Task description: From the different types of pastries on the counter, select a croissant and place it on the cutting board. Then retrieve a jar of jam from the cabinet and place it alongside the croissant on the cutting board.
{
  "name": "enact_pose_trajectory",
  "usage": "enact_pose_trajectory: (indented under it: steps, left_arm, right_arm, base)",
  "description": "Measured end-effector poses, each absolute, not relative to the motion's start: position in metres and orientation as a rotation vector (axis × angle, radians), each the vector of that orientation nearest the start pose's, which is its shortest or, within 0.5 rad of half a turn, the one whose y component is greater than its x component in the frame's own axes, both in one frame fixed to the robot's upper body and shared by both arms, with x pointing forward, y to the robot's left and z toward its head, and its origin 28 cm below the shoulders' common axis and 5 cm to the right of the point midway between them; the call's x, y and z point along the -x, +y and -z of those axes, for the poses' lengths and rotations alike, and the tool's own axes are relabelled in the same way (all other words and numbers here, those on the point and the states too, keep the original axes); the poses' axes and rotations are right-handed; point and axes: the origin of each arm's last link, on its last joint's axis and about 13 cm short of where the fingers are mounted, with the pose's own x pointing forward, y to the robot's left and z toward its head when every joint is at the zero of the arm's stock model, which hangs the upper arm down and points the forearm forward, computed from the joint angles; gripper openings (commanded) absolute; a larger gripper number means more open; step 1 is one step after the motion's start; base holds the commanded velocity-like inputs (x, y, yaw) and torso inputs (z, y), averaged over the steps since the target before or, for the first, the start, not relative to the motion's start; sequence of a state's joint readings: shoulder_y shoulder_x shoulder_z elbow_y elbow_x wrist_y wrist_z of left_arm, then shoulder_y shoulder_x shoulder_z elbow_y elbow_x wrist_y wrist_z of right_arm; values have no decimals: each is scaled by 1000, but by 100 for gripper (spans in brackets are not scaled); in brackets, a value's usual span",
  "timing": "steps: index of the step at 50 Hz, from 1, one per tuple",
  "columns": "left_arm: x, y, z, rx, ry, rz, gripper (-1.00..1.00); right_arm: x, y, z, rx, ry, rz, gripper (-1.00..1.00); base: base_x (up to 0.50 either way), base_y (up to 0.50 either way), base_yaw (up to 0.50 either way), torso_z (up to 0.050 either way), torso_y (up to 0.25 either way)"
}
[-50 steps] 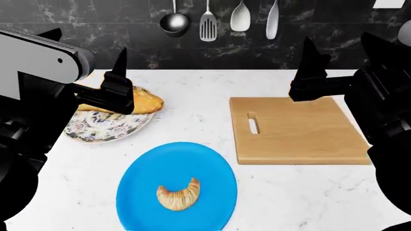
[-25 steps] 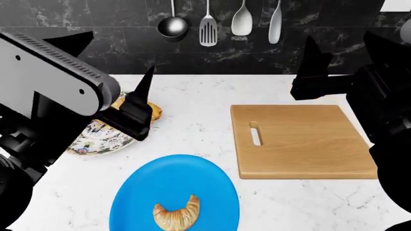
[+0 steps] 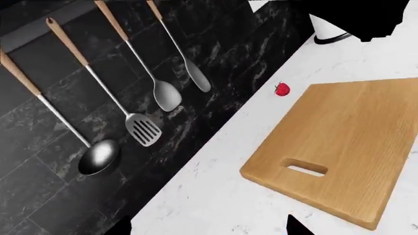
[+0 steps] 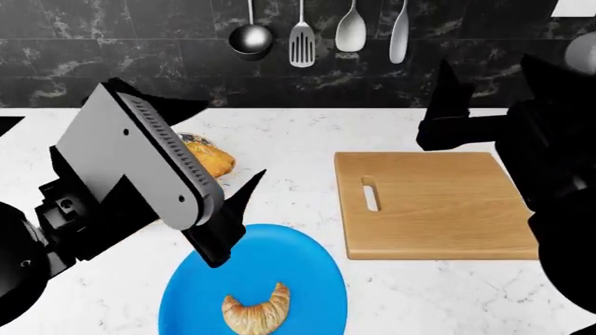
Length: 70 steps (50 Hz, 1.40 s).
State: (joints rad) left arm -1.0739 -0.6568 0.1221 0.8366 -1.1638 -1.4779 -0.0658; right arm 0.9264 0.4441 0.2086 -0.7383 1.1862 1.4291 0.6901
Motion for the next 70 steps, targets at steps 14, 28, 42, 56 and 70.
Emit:
enact_pose_trajectory:
  steps: [14,28,42,56,70]
  left_arm:
    - [-220,251,-307,-663,166,913,100]
    - [-216,258,-313,-748,319,1117,100]
    - [-204,256,-303,-736,359,1219,100]
    - [-206,246,-287,-744,409,1268,100]
    - [-211,244,-276,-753,451,1273,100]
  right_arm:
    - [-219,-137,-284,67,-195,-32,100]
    - [-220,-137,-284,71,-183,-25,100]
    - [-223,-137,-284,76,-176,-21,100]
    - [-223,-137,-284,78,-173,-18,100]
    - [-224,-138,-284,82,-170,-15,100]
  base:
    - [0,0,0,0,0]
    - [0,0,0,0,0]
    - [0,0,0,0,0]
    - [0,0,0,0,0]
    - [0,0,0,0,0]
